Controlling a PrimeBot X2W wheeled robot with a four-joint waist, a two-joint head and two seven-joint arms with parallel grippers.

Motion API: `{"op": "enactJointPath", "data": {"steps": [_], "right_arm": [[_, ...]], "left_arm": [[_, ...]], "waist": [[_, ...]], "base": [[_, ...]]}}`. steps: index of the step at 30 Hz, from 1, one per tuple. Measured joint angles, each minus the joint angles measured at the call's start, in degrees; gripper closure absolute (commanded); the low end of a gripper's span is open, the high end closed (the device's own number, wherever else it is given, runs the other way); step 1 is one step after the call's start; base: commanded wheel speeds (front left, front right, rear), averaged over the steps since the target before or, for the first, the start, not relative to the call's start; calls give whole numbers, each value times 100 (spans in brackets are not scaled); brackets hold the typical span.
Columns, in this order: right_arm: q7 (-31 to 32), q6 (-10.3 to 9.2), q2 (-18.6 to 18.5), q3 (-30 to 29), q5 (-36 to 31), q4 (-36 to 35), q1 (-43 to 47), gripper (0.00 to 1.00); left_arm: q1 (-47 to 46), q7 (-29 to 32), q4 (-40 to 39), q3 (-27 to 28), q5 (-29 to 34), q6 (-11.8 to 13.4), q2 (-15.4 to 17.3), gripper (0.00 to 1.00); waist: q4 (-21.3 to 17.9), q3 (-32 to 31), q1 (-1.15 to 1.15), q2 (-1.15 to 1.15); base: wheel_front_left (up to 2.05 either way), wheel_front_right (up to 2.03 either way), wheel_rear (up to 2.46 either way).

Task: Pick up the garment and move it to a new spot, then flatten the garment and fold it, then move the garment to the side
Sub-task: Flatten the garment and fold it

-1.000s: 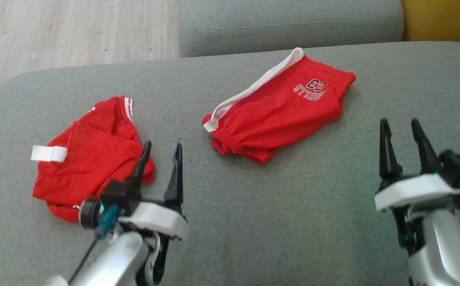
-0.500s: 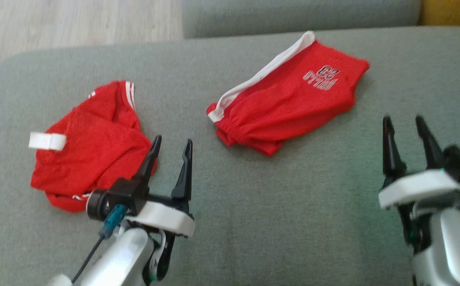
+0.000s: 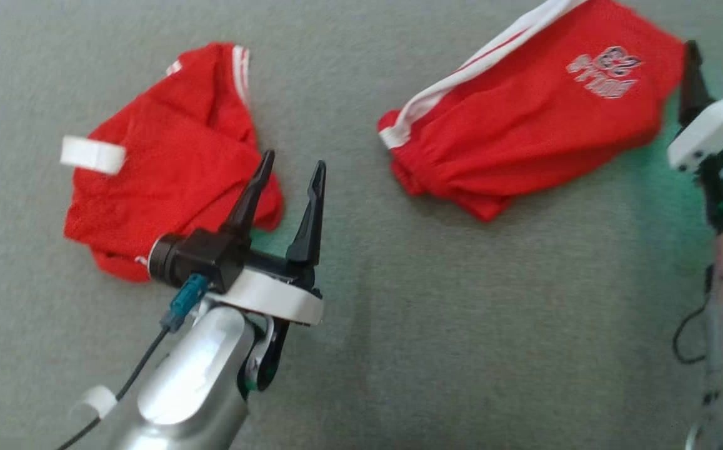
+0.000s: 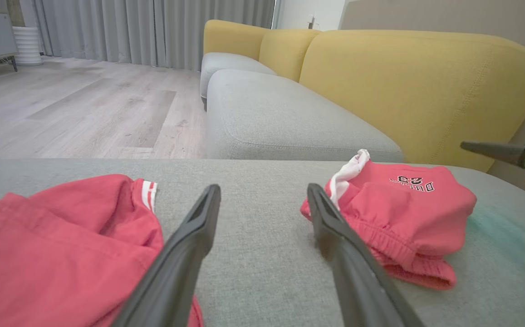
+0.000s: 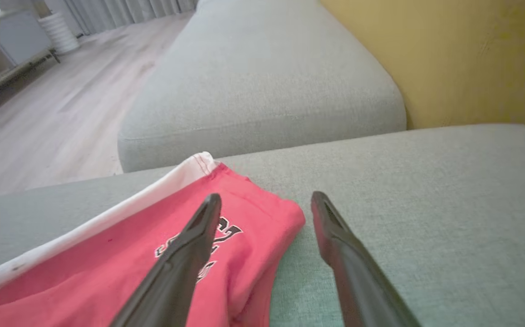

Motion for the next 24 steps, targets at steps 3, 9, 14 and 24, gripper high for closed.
{"op": "enactJointPath", "data": {"steps": [3,9,14,24], "right_arm": [[205,0,-101,-339,-172,654,-414,0],[270,0,-339,-817,-798,1586,-866,0],[185,0,-404,-1204,-1103,2019,-1271,0],[115,0,-516,-1458,-1425,2627,-1799,100]], "left_arm": [[-92,-1,15,54,62,-54,-71,0],[-140,-1,105,94,159,-223,-179,0],[-211,-1,116,214,254,-301,-255,0],[-234,-1,142,378,420,-402,-339,0]], "waist": [[171,158,-1,0],[421,418,-1,0],[522,572,-2,0],[584,700,-2,0]], "base": [[0,0,0],[0,0,0],[0,0,0],[0,0,0]]}}
